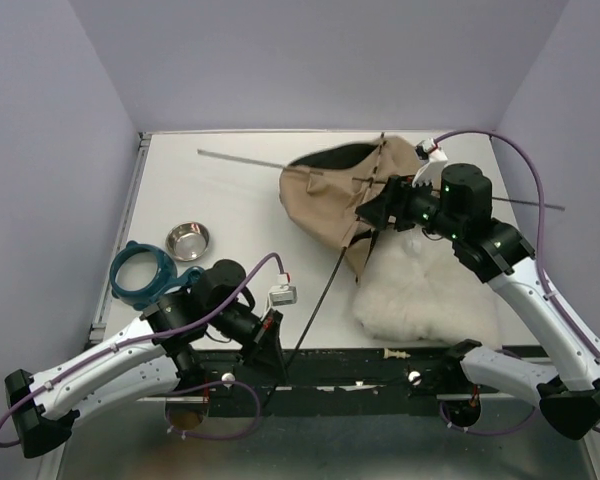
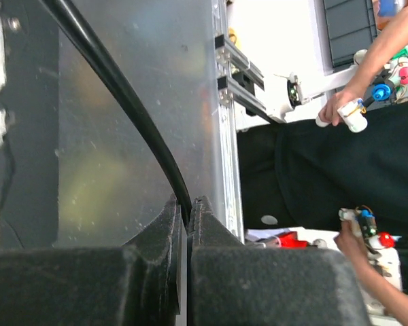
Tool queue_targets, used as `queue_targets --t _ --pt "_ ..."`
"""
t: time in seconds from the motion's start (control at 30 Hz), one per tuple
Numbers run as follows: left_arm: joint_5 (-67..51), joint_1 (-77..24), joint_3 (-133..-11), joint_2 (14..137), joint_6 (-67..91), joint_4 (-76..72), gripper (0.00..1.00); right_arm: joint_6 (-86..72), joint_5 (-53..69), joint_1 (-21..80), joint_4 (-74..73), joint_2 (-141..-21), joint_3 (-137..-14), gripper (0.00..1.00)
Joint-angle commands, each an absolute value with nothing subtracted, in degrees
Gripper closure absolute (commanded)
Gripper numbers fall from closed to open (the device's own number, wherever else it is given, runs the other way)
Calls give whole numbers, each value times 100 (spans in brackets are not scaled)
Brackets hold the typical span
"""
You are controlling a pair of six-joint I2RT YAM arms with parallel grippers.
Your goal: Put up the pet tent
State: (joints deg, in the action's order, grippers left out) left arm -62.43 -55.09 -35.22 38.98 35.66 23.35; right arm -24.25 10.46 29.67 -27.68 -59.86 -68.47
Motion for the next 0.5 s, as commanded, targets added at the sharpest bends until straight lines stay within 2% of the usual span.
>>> queue_targets --t 0.0,0.17,0.3,0.47 --pt "-6372 -5397 -3578 3840 3522 2753 100 -2066 1547 2997 -2821 -5889 -6776 24" --pt "-6250 -4423 -3515 4481 4937 1023 100 -1031 1564 2988 -3172 -5731 -7031 7" --pt "-6188 -4157 -3638 4965 5913 -567 100 198 1697 2988 -3602 -5284 -6803 7" --pt "-6152 -4157 -3814 5176 6292 -1273 100 1614 1011 2971 -3499 -4703 -5909 8"
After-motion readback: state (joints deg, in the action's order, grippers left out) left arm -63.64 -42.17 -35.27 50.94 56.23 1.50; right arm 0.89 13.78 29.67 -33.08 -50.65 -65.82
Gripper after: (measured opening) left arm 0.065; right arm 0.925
